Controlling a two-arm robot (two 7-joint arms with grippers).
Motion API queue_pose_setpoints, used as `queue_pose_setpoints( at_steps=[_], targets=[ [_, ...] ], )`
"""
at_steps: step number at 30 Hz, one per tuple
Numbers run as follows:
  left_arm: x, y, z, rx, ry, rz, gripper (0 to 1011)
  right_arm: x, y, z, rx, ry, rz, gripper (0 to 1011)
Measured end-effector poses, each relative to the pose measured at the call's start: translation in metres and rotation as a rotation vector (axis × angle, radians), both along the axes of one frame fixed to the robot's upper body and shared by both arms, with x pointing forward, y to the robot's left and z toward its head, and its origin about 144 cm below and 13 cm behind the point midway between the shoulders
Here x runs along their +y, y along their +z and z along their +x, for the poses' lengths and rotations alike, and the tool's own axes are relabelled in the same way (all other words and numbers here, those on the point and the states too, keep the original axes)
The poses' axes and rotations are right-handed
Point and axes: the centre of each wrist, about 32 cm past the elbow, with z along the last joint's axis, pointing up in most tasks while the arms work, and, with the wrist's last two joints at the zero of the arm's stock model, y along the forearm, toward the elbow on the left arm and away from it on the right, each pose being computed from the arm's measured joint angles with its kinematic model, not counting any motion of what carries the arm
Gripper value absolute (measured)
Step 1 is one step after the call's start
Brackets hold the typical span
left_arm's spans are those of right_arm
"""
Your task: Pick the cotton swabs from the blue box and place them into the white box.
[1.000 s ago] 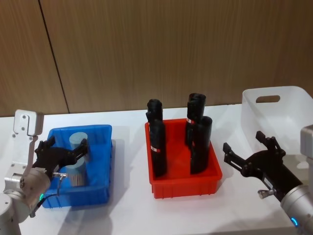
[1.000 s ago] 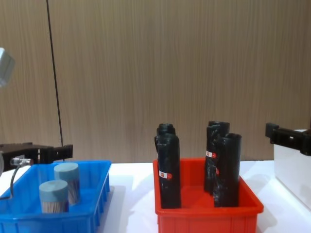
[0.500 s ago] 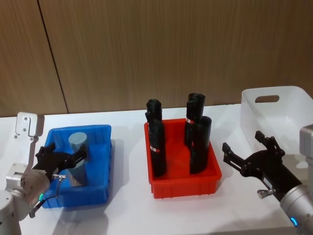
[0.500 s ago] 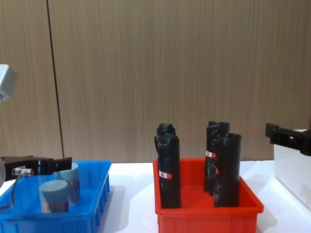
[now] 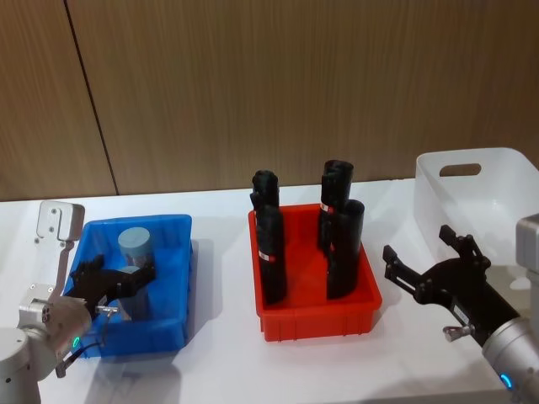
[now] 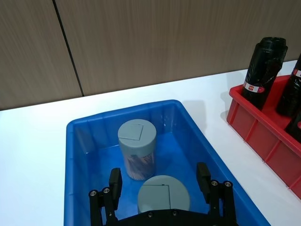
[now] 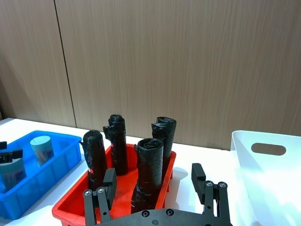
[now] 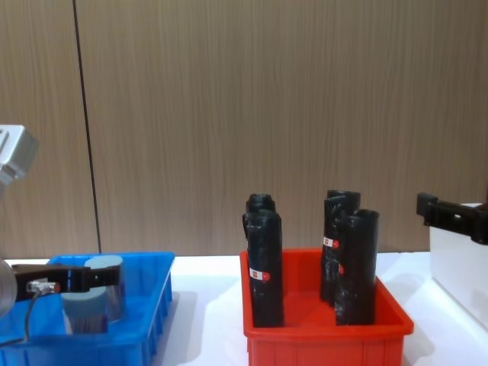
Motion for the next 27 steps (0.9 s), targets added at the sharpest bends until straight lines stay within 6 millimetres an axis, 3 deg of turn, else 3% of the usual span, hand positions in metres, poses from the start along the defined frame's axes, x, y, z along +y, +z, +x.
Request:
queue_pose_setpoints(
  at_steps=[21, 27],
  targets=[
    [0.001, -0.016, 0.012, 0.042, -0.064, -0.018, 999, 0.000, 0.000, 0.000, 0.000, 0.000, 0.000, 1001],
    [-0.001, -0.018, 0.013, 0.057, -0.066, -0.011, 886, 0.000, 0.000, 0.000, 0.000, 0.000, 0.000, 1001]
  ],
)
